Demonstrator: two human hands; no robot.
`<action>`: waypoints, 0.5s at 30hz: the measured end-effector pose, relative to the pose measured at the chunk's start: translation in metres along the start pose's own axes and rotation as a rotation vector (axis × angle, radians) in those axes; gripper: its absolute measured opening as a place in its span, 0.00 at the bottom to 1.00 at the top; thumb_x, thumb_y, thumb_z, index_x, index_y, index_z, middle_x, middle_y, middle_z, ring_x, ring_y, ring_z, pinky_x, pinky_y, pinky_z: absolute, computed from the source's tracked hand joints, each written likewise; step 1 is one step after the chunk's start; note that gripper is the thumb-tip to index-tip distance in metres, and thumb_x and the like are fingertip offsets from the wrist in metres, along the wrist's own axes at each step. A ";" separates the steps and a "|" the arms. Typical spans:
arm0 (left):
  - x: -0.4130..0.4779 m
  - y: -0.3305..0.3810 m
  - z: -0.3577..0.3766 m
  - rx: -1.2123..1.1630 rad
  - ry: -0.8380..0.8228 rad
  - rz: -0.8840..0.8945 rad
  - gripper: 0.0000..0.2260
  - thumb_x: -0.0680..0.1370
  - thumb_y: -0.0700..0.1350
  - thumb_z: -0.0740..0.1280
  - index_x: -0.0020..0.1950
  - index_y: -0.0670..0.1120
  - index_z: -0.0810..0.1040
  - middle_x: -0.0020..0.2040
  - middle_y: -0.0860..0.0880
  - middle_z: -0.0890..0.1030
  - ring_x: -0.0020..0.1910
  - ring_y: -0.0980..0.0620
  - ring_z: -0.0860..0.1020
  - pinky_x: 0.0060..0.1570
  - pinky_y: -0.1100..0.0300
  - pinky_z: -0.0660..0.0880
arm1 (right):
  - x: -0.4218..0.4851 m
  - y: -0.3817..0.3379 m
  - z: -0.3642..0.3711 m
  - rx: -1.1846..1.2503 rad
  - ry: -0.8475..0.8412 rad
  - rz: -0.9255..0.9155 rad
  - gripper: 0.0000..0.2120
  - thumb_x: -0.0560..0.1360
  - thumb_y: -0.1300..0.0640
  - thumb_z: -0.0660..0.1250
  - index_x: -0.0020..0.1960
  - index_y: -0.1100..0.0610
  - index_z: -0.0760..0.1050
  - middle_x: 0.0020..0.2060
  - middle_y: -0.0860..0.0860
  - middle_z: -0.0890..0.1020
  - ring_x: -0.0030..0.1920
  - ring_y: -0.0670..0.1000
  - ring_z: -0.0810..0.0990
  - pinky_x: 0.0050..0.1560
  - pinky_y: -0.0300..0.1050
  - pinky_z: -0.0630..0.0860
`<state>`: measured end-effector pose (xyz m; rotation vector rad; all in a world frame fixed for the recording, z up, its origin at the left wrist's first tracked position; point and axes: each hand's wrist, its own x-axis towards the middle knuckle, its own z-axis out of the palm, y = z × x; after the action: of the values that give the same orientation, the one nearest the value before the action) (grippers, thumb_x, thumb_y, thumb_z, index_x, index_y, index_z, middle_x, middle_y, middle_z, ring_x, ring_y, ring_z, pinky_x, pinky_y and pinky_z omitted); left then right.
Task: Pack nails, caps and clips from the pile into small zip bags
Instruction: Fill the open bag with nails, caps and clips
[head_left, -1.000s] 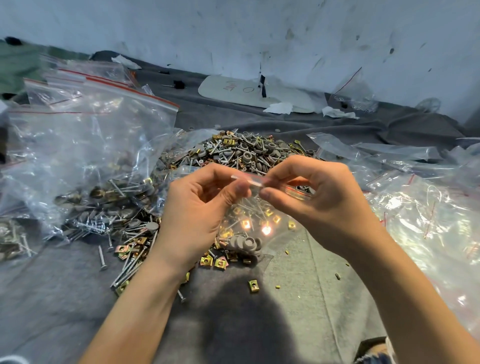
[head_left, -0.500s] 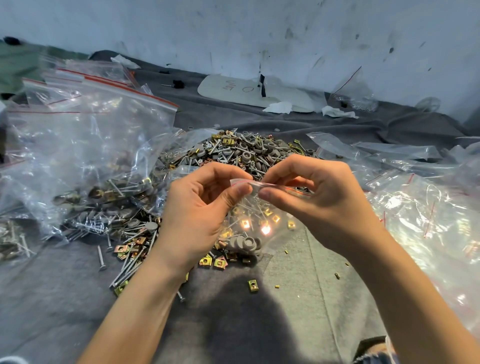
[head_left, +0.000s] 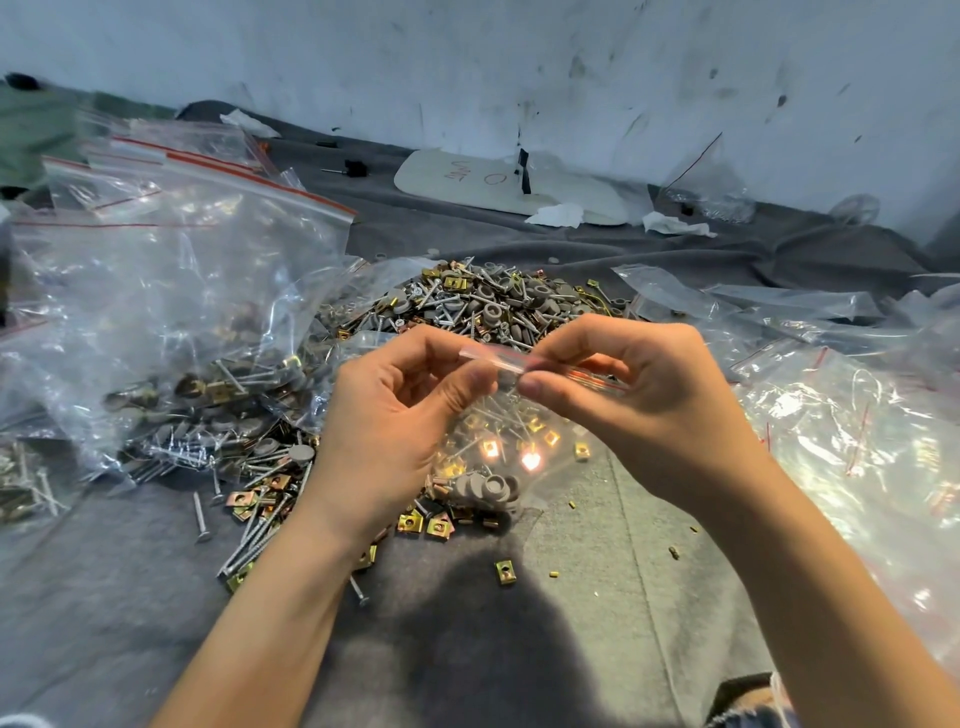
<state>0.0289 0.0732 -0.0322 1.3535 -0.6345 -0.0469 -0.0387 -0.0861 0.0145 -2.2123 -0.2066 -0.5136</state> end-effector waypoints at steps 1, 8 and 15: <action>0.000 0.000 0.000 0.001 -0.002 -0.002 0.06 0.71 0.46 0.70 0.45 0.46 0.81 0.45 0.50 0.86 0.44 0.56 0.82 0.46 0.66 0.78 | 0.000 0.000 0.000 -0.002 -0.002 -0.001 0.04 0.70 0.58 0.74 0.42 0.51 0.81 0.35 0.43 0.82 0.36 0.41 0.80 0.37 0.31 0.73; 0.000 0.003 -0.003 0.022 -0.015 -0.013 0.08 0.69 0.48 0.70 0.43 0.45 0.81 0.45 0.46 0.85 0.42 0.54 0.82 0.46 0.64 0.78 | 0.000 -0.001 0.001 -0.024 0.005 -0.015 0.03 0.70 0.57 0.74 0.43 0.52 0.81 0.36 0.43 0.82 0.38 0.42 0.80 0.40 0.33 0.75; -0.002 0.003 -0.007 0.030 -0.022 -0.018 0.07 0.69 0.52 0.74 0.39 0.49 0.82 0.43 0.40 0.83 0.41 0.48 0.79 0.45 0.51 0.76 | -0.001 -0.003 0.001 -0.084 -0.003 -0.053 0.02 0.71 0.58 0.73 0.43 0.53 0.81 0.37 0.43 0.81 0.39 0.43 0.79 0.40 0.38 0.76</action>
<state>0.0298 0.0804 -0.0307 1.3899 -0.6438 -0.0674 -0.0402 -0.0833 0.0159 -2.2943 -0.2495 -0.5571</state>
